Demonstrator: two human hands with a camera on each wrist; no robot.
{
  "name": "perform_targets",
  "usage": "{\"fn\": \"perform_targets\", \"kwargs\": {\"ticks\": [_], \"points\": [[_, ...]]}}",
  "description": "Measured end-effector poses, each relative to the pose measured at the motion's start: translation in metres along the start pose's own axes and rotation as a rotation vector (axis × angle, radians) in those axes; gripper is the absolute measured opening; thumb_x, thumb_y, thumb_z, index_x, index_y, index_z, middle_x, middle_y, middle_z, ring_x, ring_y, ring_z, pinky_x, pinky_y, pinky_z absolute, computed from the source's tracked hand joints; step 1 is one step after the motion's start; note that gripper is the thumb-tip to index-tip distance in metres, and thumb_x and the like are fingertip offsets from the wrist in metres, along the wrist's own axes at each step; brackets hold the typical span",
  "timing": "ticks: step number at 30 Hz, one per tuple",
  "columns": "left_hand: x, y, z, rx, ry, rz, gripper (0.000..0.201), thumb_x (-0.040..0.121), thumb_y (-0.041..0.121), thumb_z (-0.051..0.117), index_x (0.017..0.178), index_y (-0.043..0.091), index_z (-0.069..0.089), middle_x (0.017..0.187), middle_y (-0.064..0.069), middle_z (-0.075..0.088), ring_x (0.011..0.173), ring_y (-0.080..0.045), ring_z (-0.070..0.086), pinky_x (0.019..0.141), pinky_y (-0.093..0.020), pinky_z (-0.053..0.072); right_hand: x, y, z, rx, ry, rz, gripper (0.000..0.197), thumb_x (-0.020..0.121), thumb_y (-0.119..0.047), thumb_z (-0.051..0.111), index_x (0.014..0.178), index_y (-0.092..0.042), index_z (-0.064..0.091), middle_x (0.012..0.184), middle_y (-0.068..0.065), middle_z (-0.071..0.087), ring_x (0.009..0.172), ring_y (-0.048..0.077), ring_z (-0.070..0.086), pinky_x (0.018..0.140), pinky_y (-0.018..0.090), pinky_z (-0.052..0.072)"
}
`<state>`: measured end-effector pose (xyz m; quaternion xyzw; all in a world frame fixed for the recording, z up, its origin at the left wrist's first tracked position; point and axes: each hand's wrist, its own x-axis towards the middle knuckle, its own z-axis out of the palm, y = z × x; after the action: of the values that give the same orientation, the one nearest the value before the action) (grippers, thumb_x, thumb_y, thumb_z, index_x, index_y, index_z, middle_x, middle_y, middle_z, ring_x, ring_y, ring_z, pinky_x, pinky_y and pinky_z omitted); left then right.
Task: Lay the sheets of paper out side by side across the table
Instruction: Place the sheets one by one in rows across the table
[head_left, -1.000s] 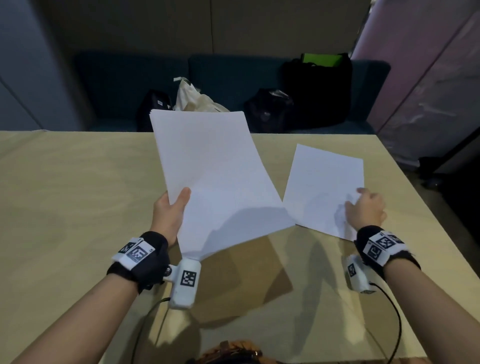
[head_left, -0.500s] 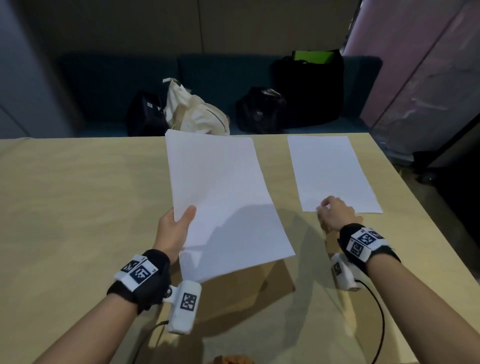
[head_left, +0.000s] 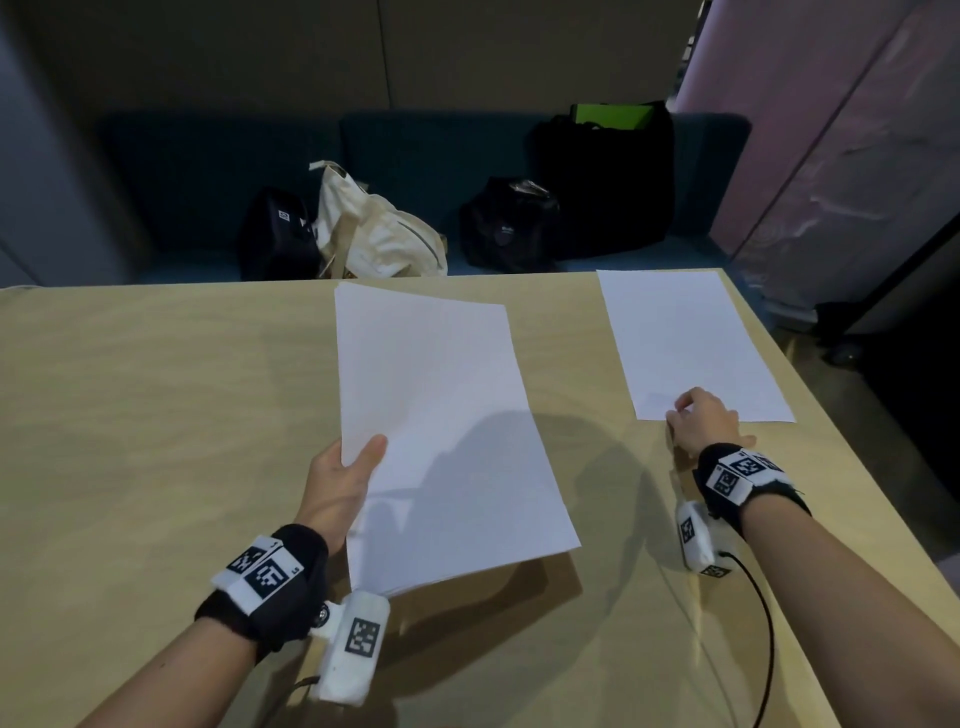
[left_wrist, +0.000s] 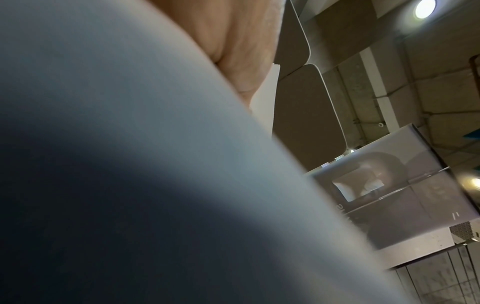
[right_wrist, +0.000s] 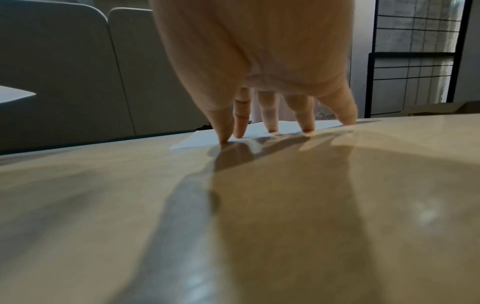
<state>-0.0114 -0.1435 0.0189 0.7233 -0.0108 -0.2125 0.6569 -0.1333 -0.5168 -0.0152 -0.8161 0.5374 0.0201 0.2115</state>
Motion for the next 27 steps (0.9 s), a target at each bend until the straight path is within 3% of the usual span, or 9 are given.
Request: {"fn": "perform_targets", "kwargs": {"ticks": [6,11,16,20,25,27], "points": [[-0.003,0.000,0.001,0.007,-0.006,-0.005,0.029,0.093,0.016,0.054,0.121,0.007,0.057,0.118,-0.008,0.064,0.109,-0.024,0.061,0.098,-0.034,0.044,0.006,0.003,0.002,0.022,0.015,-0.006,0.015,0.090,-0.024,0.051,0.103,-0.019,0.057,0.123,0.009,0.057,0.120,0.034,0.043,0.102,0.053,0.031],[-0.006,0.001,0.000,0.000,-0.008,0.005,0.028,0.094,0.015,0.053,0.121,0.008,0.057,0.111,-0.003,0.065,0.104,-0.021,0.060,0.094,-0.030,0.043,0.008,0.008,-0.003,0.062,0.012,0.015,0.004,0.089,-0.024,0.056,0.091,-0.021,0.054,0.115,0.008,0.061,0.115,0.035,0.049,0.101,0.054,0.034],[-0.006,-0.001,0.000,-0.010,-0.009,-0.011,0.021,0.093,0.016,0.054,0.114,0.014,0.058,0.101,0.008,0.065,0.101,-0.019,0.061,0.094,-0.031,0.043,0.011,0.018,-0.006,0.097,0.005,0.014,0.007,0.087,-0.025,0.059,0.085,-0.025,0.052,0.114,0.007,0.064,0.106,0.035,0.056,0.098,0.056,0.038],[-0.006,-0.001,0.002,-0.020,-0.024,-0.019,0.020,0.093,0.017,0.053,0.113,0.014,0.057,0.107,0.002,0.065,0.103,-0.019,0.060,0.095,-0.031,0.043,0.013,0.021,-0.006,0.104,0.002,-0.002,0.009,0.087,-0.025,0.059,0.085,-0.026,0.051,0.116,0.007,0.063,0.108,0.034,0.055,0.097,0.058,0.040],[-0.006,-0.001,0.004,-0.036,-0.035,-0.011,0.019,0.093,0.015,0.053,0.112,0.015,0.057,0.099,0.010,0.064,0.093,-0.007,0.060,0.082,-0.021,0.045,0.014,0.020,-0.006,0.112,0.009,-0.008,0.010,0.086,-0.023,0.060,0.082,-0.026,0.050,0.115,0.009,0.064,0.110,0.034,0.054,0.096,0.058,0.041],[-0.006,-0.001,0.005,-0.037,-0.038,-0.010,0.018,0.093,0.015,0.053,0.111,0.015,0.057,0.099,0.010,0.064,0.092,-0.005,0.060,0.082,-0.021,0.045,0.016,0.021,-0.006,0.123,0.008,-0.011,0.016,0.086,-0.023,0.060,0.076,-0.028,0.048,0.114,0.010,0.064,0.110,0.035,0.054,0.095,0.059,0.042]]}}
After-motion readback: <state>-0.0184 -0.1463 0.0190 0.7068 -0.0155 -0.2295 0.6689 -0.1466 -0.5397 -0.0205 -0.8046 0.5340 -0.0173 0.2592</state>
